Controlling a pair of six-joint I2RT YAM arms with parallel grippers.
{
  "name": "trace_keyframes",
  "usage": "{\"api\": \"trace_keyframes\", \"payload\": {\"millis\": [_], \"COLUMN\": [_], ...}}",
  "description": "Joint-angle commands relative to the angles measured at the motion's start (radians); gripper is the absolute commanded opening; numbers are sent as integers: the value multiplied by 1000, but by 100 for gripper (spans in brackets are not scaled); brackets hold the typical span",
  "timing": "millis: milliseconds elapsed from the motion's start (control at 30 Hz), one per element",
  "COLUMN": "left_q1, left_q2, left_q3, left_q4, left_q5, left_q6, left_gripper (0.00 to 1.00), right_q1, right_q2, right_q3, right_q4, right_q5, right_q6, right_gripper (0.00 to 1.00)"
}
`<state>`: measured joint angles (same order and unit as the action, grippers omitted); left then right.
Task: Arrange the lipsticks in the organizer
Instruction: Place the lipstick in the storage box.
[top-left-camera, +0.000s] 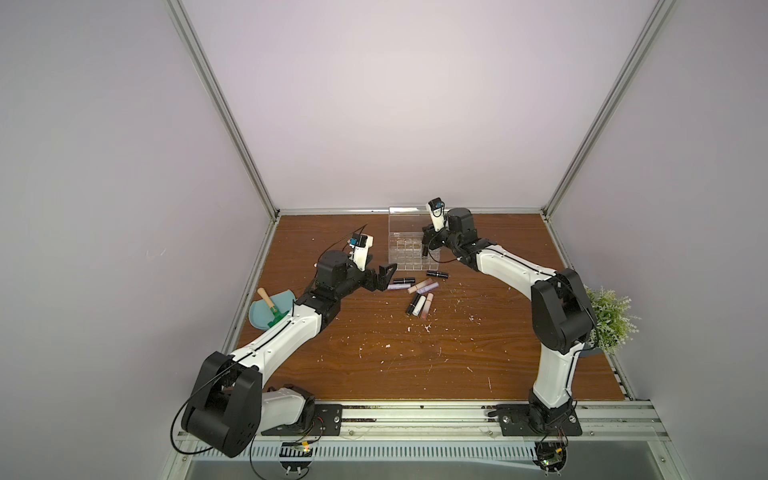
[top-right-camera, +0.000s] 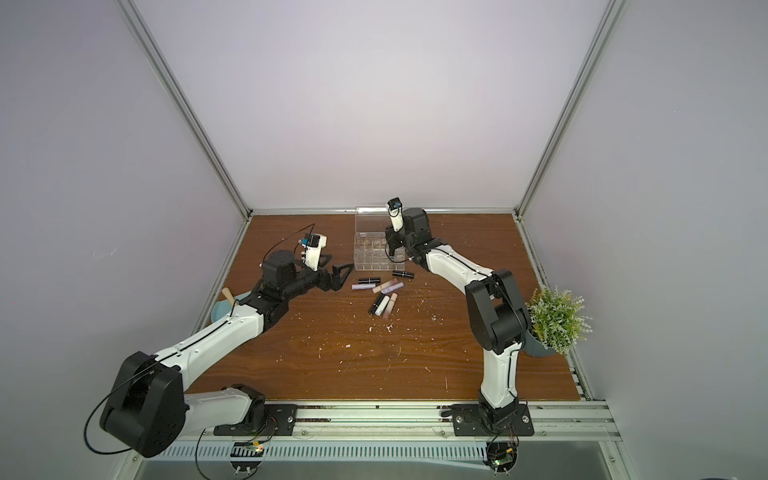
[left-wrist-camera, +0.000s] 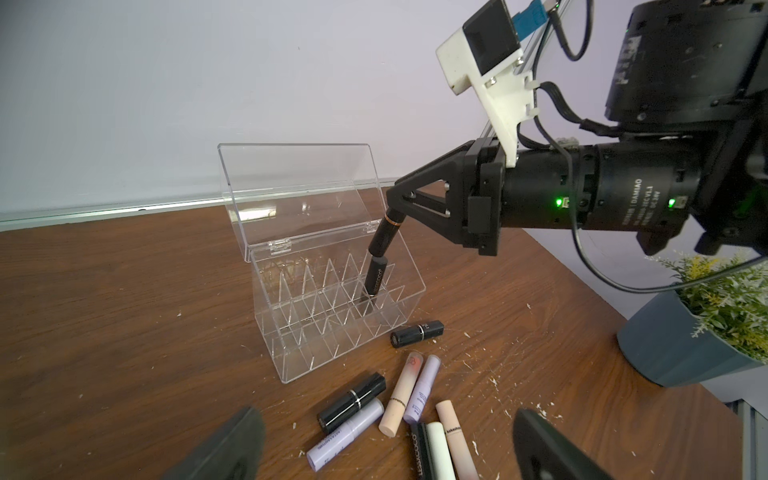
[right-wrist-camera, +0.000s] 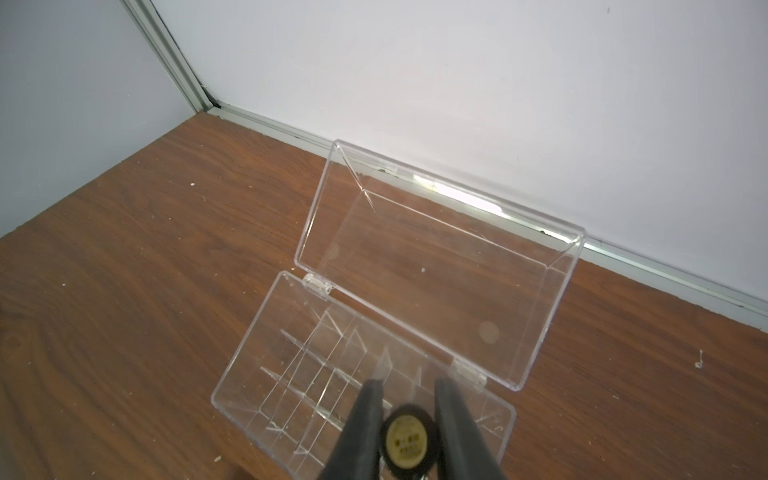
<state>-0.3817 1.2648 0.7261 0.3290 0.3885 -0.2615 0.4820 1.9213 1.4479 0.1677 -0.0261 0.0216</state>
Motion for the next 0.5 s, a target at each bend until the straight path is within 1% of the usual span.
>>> {"api": "trace_keyframes", "payload": {"millis": [0, 467], "left_q1": [-9, -9], "left_q2": [8, 12], "left_q3": [-13, -10], "left_q4": [6, 10], "left_q5": [11, 15], "left_q6": [3, -1], "left_gripper": [97, 97], "right_q1": [-6, -22], "right_q2": [-40, -25], "right_q3": [28, -22], "right_q4": [52, 94], "right_q5": [34, 97], "right_q6": [-18, -38], "right_gripper": [16, 17]}}
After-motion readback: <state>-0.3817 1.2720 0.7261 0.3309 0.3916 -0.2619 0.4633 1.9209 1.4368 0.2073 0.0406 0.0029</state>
